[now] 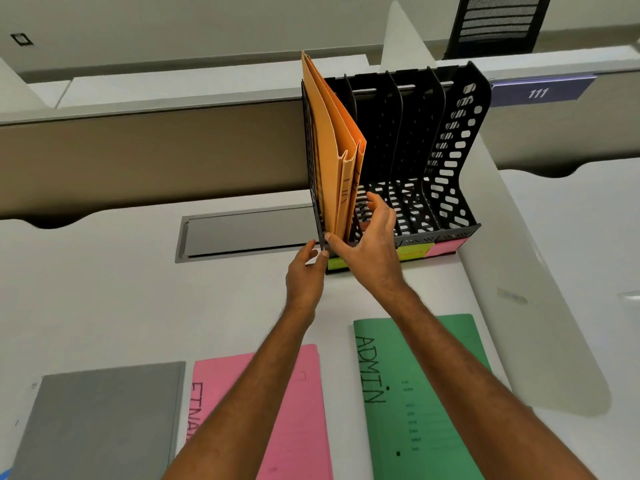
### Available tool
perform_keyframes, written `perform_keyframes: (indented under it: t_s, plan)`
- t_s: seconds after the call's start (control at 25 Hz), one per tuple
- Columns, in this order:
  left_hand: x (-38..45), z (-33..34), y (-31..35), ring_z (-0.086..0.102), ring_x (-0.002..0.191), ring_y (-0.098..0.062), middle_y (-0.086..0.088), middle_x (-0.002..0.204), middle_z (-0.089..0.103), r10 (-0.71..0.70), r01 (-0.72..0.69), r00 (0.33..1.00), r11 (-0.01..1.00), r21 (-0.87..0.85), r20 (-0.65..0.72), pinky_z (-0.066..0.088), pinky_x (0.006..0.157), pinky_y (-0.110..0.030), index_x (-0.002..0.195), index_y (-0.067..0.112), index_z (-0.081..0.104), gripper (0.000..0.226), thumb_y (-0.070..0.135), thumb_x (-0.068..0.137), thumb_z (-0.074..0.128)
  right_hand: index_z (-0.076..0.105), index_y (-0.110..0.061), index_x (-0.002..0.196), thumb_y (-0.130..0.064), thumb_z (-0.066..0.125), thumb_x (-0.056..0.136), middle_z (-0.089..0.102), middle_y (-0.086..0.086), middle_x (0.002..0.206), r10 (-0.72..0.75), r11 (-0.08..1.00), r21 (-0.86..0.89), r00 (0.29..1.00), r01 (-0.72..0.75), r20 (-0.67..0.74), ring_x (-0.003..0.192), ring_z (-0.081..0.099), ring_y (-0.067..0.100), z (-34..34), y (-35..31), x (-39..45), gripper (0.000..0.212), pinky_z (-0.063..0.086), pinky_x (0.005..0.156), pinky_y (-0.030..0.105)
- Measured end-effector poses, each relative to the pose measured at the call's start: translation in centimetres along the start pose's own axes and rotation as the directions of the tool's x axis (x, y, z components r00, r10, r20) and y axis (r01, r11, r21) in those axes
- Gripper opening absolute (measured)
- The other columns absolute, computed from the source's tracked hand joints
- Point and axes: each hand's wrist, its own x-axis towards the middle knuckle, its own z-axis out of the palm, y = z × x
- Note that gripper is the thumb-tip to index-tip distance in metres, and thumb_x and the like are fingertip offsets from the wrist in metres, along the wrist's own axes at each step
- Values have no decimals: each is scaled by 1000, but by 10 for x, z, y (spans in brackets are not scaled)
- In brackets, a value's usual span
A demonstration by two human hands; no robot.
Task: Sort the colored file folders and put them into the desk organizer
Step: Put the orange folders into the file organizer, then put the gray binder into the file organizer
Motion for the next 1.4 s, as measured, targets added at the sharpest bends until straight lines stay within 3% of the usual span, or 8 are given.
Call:
perform_keyframes:
  t_s: [0.24, 0.4, 0.6, 0.84, 1.0, 1.2, 1.32, 1.4]
  plan:
    - [-67, -48, -43, 52, 117, -9, 2, 149, 55, 45, -38, 998, 990, 136, -45, 48, 95, -29, 145, 28, 55, 40, 30, 104, 56, 25, -19, 153, -38, 81, 83, 31, 4, 149, 36, 999, 7, 995, -37, 89, 130, 46, 21, -12, 23, -80, 92, 50, 97, 32]
    - [-119, -93, -73, 55, 113, -9, 4, 145, 57, 33, -23, 997, 992, 127, -77, 46, 89, -25, 140, 29, 59, 37, 25, 104, 56, 28, -18, 152, -36, 77, 88, 32, 5, 149, 111, 993, 21, 980, -116, 164, 121, 54, 24, -4, 27, -147, 83, 54, 93, 43]
    - [-167, -158, -107, 57, 116, -11, 4, 142, 58, -2, 18, 987, 995, 97, -160, 46, 92, -27, 140, 27, 60, 37, 23, 103, 56, 30, -17, 151, -35, 75, 90, 31, 7, 149, 167, 984, 5, 937, -177, 305, 118, 57, 23, 23, 25, -237, 78, 52, 95, 38]
    - [-209, -257, -150, 62, 115, -18, -3, 135, 65, -22, 49, 958, 995, 87, -286, 50, 99, -32, 139, 20, 62, 37, 21, 102, 57, 25, -22, 152, -39, 71, 92, 28, 1, 150, 148, 988, -35, 869, -149, 472, 125, 52, 23, 79, -5, -330, 78, 53, 101, 44]
    - [-235, -333, -171, 57, 115, -12, -1, 140, 61, -33, 84, 936, 988, 132, -351, 44, 97, -24, 141, 19, 59, 39, 21, 102, 55, 25, -19, 153, -39, 71, 91, 29, 3, 152, 146, 989, -72, 828, -128, 542, 129, 50, 25, 121, -41, -380, 80, 50, 105, 44]
    - [-257, -418, -207, 54, 131, -22, -6, 142, 59, 53, 94, 892, 949, 299, -448, 48, 108, -38, 138, 18, 61, 36, 23, 102, 56, 28, -22, 152, -39, 69, 91, 33, 2, 151, 101, 994, -18, 823, -110, 559, 130, 51, 25, 177, -83, -432, 75, 49, 106, 47]
    - [-260, -458, -224, 57, 129, -26, -11, 141, 60, 83, 105, 867, 933, 344, -491, 53, 104, -41, 138, 12, 61, 40, 22, 99, 62, 27, -22, 154, -36, 69, 92, 31, 2, 158, 110, 990, 8, 806, -141, 582, 140, 41, 24, 208, -99, -457, 76, 40, 115, 45]
    - [-265, -480, -230, 57, 123, -22, -7, 140, 57, -22, 167, 881, 949, 268, -473, 55, 95, -35, 143, 14, 54, 46, 26, 99, 63, 25, -18, 156, -34, 68, 93, 28, 3, 161, 133, 988, -15, 789, -155, 599, 145, 34, 24, 224, -108, -470, 78, 34, 119, 41]
